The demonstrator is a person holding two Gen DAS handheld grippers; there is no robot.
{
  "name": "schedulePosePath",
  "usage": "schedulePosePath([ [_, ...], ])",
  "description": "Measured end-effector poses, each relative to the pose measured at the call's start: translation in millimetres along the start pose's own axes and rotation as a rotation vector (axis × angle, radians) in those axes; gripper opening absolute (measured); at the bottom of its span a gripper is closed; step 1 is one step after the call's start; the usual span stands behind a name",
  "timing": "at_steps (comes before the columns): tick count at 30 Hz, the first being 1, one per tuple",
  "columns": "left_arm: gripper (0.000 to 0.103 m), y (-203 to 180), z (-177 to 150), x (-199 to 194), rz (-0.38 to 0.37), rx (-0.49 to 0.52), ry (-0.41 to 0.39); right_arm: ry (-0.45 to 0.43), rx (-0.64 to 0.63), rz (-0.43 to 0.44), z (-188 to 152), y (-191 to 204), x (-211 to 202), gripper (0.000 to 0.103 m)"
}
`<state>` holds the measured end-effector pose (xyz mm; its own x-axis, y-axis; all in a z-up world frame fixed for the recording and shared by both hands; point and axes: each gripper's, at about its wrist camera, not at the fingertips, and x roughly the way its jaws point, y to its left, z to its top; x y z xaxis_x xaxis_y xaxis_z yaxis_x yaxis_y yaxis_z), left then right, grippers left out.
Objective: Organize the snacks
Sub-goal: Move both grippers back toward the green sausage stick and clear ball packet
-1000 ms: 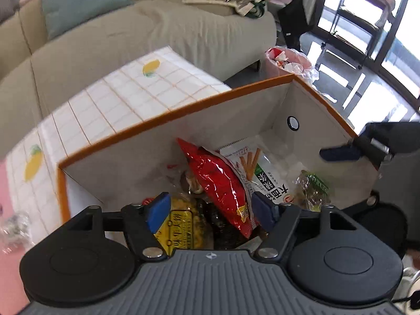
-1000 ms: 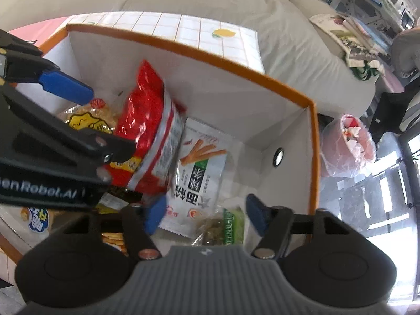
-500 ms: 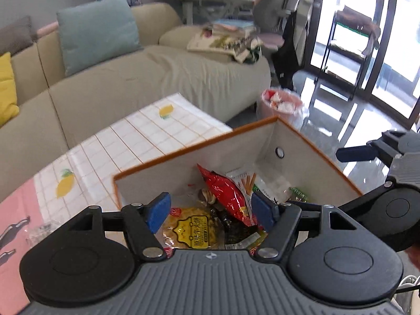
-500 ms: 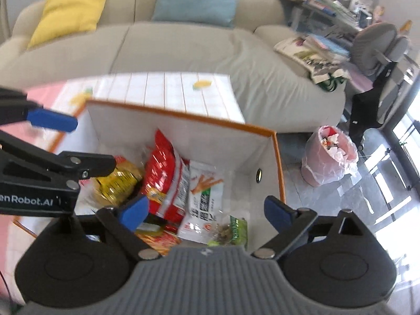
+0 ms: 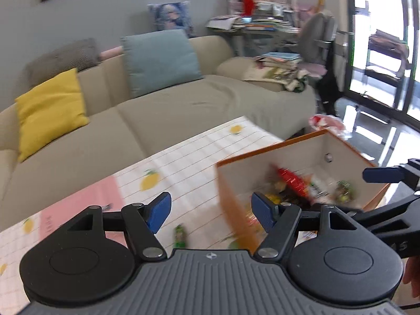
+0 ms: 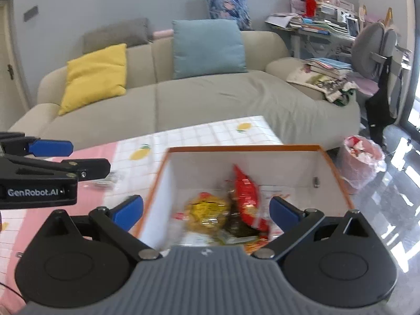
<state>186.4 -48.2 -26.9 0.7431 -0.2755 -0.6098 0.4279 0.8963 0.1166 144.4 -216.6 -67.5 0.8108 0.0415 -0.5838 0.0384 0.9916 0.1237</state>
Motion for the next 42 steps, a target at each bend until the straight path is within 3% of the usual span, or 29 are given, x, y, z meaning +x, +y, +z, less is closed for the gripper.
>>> schedulePosePath([
  [3, 0.08, 16.4, -15.6, -3.8, 0.008, -0.032, 0.033, -0.01, 0.031, 0.042, -7.3, 19.6, 0.3, 0.1],
  [9, 0.074, 52.8, -51.8, -6.5, 0.027, -0.129, 0.085, 0.073, -0.004, 0.13, -25.4, 63.2, 17.7, 0.1],
  [19, 0.074, 121.4, -95.6, -1.4, 0.045, -0.393, 0.153, 0.125, -0.115, 0.147, -35.5, 115.3, 56.7, 0.099],
  [22, 0.064, 133.8, -102.2, 5.4, 0.032, -0.433, 0.177, 0.146, -0.131, 0.146, -34.5, 124.6, 71.7, 0.096],
  [27, 0.042, 143.5, -107.2, 25.7, 0.013, -0.448, 0.219, 0.211, -0.146, 0.138, -35.3, 135.5, 102.5, 0.075],
  [31, 0.042, 150.6, -110.7, 43.0, -0.002, -0.473, 0.245, 0.256, -0.15, 0.126, -38.5, 143.1, 127.5, 0.067],
  [36, 0.049, 158.8, -111.6, 65.3, -0.026, -0.481, 0.274, 0.291, -0.13, 0.09, -40.0, 146.9, 157.6, 0.067],
  [42, 0.05, 164.5, -103.7, 89.4, -0.052, -0.385, 0.277, 0.32, -0.094, 0.055, -36.2, 143.5, 193.0, 0.067],
])
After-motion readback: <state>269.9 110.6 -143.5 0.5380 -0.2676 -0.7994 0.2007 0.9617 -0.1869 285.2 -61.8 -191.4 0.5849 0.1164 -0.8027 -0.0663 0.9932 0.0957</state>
